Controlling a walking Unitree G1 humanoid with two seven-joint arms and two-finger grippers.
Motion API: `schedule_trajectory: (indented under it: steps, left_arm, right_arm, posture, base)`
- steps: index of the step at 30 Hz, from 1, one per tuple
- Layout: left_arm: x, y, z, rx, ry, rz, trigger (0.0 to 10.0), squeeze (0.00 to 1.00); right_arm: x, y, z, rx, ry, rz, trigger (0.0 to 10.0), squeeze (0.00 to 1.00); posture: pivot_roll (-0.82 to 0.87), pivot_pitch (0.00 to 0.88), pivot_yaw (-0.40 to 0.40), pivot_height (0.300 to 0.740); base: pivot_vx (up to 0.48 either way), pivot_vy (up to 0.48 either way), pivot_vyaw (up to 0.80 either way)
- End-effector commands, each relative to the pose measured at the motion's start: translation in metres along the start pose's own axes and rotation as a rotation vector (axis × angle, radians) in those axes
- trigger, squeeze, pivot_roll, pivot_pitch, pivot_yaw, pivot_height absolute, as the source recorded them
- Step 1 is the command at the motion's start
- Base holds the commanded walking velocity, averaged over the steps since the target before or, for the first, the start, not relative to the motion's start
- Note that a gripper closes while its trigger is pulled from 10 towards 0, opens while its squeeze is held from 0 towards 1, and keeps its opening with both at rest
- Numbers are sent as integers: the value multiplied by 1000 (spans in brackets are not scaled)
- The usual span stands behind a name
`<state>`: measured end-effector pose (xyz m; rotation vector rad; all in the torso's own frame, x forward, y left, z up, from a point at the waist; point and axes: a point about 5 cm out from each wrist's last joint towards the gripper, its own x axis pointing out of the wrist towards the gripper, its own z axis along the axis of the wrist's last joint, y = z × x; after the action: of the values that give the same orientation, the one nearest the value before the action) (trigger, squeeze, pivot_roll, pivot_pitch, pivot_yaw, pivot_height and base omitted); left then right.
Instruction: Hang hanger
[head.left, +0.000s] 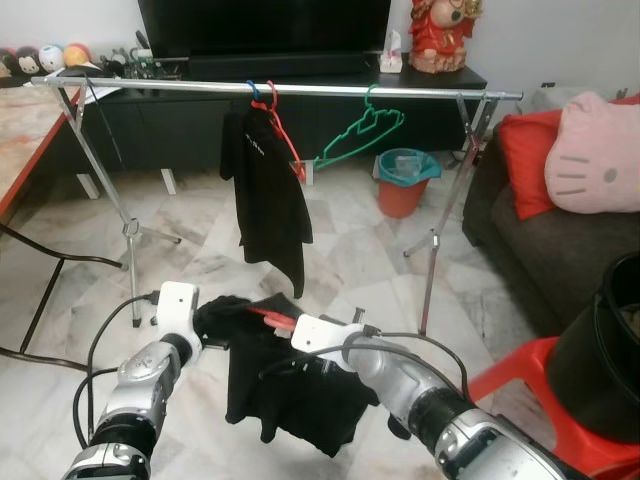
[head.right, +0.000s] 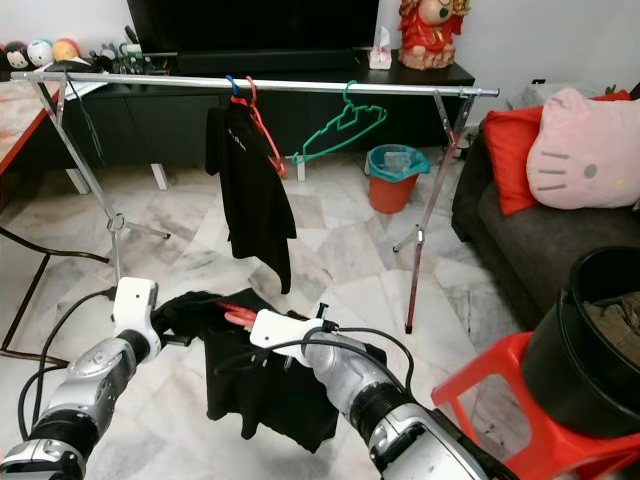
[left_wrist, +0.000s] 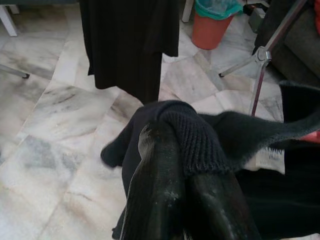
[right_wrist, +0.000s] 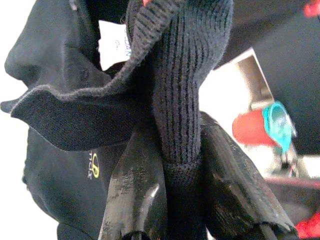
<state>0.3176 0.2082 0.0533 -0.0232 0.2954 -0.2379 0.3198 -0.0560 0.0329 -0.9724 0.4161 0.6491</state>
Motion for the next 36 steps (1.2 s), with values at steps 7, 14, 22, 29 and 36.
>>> schedule_trajectory:
  steps: [7, 14, 22, 29, 36]
  left_arm:
    - [0, -8, 7, -9, -22, -65, 10000, 0]
    - [-2, -24, 9, 11, -14, -207, 10000, 0]
    - [-11, -46, -8, 93, 124, -404, 10000, 0]
    - [-15, -48, -18, 136, 182, -413, 10000, 0]
    - [-16, -50, -18, 137, 192, -423, 10000, 1000]
  right_arm:
    - [2, -2, -4, 199, 28, -20, 0, 0]
    - [4, -4, 6, 549, -24, -66, 0, 0]
    - [5, -13, 21, 705, -99, -87, 0, 0]
    - [4, -24, 30, 730, -156, -82, 0, 0]
    - [4, -28, 33, 727, -187, -73, 0, 0]
  posture:
    - [74, 0, -15, 740]
    - [88, 0, -21, 740]
    - [95, 0, -26, 740]
    - [92, 0, -26, 740]
    - [89, 0, -31, 740]
  base:
    - [0, 0, 0]
    - [0, 0, 0]
    - [0, 0, 0]
    - [0, 0, 0]
    - [0, 0, 0]
